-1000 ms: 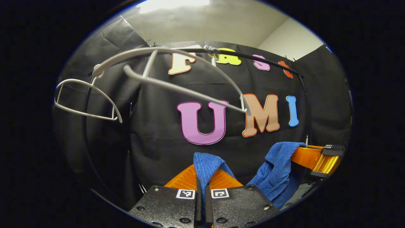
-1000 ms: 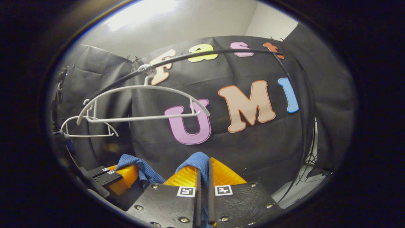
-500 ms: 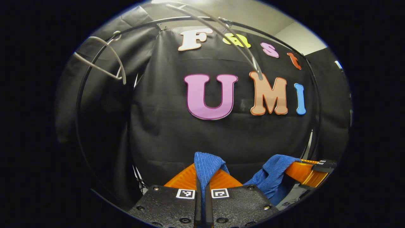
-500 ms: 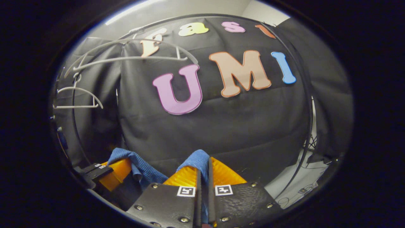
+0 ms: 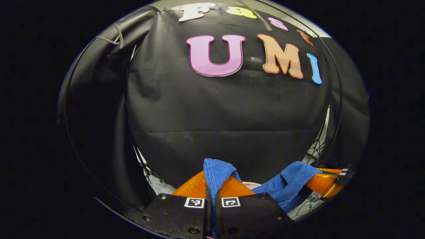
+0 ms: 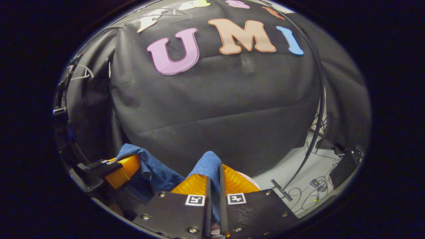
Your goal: Grasp the clothes on the hanger with both hands and then place them into the laundry hamper below.
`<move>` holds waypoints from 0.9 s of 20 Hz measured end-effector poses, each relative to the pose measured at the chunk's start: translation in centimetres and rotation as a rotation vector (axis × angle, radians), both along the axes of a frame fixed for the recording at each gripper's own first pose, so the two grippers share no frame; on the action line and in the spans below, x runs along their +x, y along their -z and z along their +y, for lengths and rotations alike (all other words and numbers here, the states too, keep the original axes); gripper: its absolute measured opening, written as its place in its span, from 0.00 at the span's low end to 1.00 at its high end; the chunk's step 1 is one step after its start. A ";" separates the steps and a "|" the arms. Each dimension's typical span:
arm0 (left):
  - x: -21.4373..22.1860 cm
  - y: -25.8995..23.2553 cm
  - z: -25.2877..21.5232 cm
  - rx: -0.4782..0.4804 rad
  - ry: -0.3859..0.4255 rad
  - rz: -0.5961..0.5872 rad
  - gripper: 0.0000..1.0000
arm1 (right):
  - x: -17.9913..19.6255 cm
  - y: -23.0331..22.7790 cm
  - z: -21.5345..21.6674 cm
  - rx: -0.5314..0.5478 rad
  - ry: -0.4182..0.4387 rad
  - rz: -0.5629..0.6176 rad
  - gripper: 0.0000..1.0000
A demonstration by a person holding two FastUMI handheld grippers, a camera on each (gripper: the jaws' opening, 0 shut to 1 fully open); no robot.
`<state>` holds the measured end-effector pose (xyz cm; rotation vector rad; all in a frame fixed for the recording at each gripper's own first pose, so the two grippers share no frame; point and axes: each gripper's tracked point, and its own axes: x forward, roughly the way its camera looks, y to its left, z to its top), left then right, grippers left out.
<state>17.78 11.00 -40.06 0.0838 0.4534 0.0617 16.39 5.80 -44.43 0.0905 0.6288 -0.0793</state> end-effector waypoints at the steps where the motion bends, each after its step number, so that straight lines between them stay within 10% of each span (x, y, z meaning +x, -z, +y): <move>1: -0.5 1.5 0.3 0.004 -0.003 0.037 0.05 | -0.2 0.9 -0.2 -0.008 0.004 0.024 0.11; 10: -2.8 9.6 0.9 0.047 0.025 0.301 0.06 | -1.7 4.3 -1.1 0.047 0.057 0.116 0.12; 14: -5.5 13.5 -0.9 0.023 0.111 0.486 0.23 | -1.1 3.6 -1.5 0.070 0.074 0.076 0.14; 18: -5.7 12.8 -1.7 -0.048 0.103 0.489 0.70 | -3.1 0.7 -1.6 0.016 0.090 0.063 0.81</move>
